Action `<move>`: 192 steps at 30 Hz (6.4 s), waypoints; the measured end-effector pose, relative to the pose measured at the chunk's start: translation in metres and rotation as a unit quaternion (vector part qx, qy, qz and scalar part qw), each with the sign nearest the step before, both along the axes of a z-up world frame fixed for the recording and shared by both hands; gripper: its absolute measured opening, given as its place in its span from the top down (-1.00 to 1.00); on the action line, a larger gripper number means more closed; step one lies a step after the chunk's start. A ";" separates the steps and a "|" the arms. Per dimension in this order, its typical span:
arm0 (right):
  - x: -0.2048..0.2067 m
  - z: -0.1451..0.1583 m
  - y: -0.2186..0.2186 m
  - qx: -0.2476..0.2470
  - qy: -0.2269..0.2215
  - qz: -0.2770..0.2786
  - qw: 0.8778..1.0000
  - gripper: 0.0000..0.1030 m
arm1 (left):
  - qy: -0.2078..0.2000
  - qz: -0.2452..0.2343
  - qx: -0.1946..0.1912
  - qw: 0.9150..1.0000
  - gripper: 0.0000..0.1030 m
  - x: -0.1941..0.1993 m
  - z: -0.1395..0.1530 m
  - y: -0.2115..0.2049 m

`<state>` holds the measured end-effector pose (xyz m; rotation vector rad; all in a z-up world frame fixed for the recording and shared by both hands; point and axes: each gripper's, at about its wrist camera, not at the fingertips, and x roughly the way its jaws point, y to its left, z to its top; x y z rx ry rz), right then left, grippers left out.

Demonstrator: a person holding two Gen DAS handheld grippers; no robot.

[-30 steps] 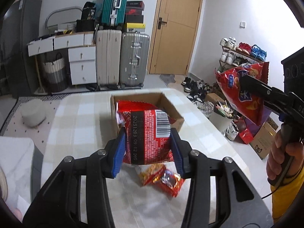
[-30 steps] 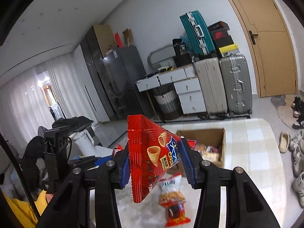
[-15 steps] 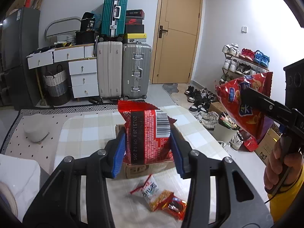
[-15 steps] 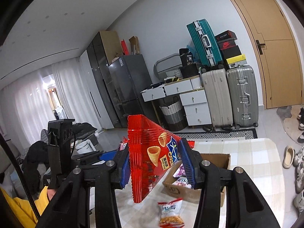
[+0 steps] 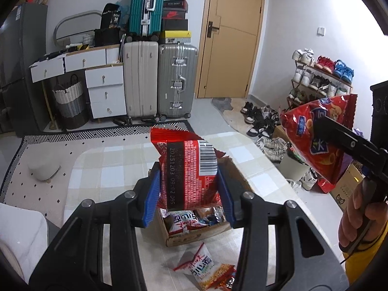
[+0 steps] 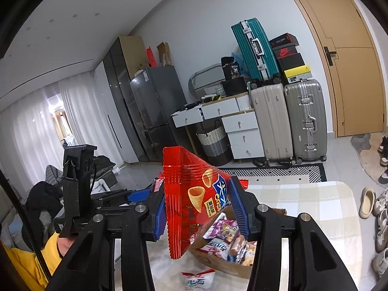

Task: Organize snacks
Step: 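Lower both red bags into the SF box and open both tools, then withdraw both open tools from the box toward the remaining snacks, then grasp the red cookie pack with the right tool while the left tool grasps the white noodle bag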

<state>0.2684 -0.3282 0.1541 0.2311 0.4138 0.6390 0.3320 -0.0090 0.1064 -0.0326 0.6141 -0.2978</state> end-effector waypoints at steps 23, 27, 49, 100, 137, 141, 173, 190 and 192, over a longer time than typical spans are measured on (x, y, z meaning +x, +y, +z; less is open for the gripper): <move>0.144 -0.112 0.010 -0.051 0.112 -0.026 0.992 0.09 | 0.122 -0.019 0.041 0.991 0.20 0.211 -0.147 -0.062; 0.158 -0.135 0.009 -0.053 0.135 -0.030 0.989 0.09 | 0.140 -0.015 0.040 0.989 0.20 0.233 -0.176 -0.068; 0.176 -0.181 0.022 -0.079 0.184 -0.031 0.979 0.09 | 0.133 -0.009 0.006 0.991 0.17 0.218 -0.215 -0.049; -0.163 -0.058 0.035 -0.070 -0.037 -0.067 0.995 -0.94 | -0.019 0.047 -0.058 0.997 -0.97 -0.260 -0.044 0.028; -0.058 -0.266 0.065 -0.196 0.185 0.010 0.963 -0.64 | 0.158 0.104 -0.026 0.982 -0.97 -0.132 -0.233 0.050; -0.047 -0.277 0.071 -0.204 0.197 0.029 0.958 -0.34 | 0.172 0.105 -0.014 0.979 -0.97 -0.118 -0.250 0.049; -0.066 -0.254 0.013 -0.173 0.120 -0.083 0.974 0.14 | 0.195 0.078 0.041 0.977 -0.97 -0.069 -0.245 -0.017; -0.057 -0.258 -0.019 -0.136 0.157 -0.130 0.970 0.14 | 0.231 0.055 0.043 0.970 -0.32 -0.036 -0.273 -0.048; -0.057 -0.259 -0.020 -0.135 0.158 -0.132 0.969 0.14 | 0.228 0.049 0.045 0.971 -0.17 -0.038 -0.271 -0.049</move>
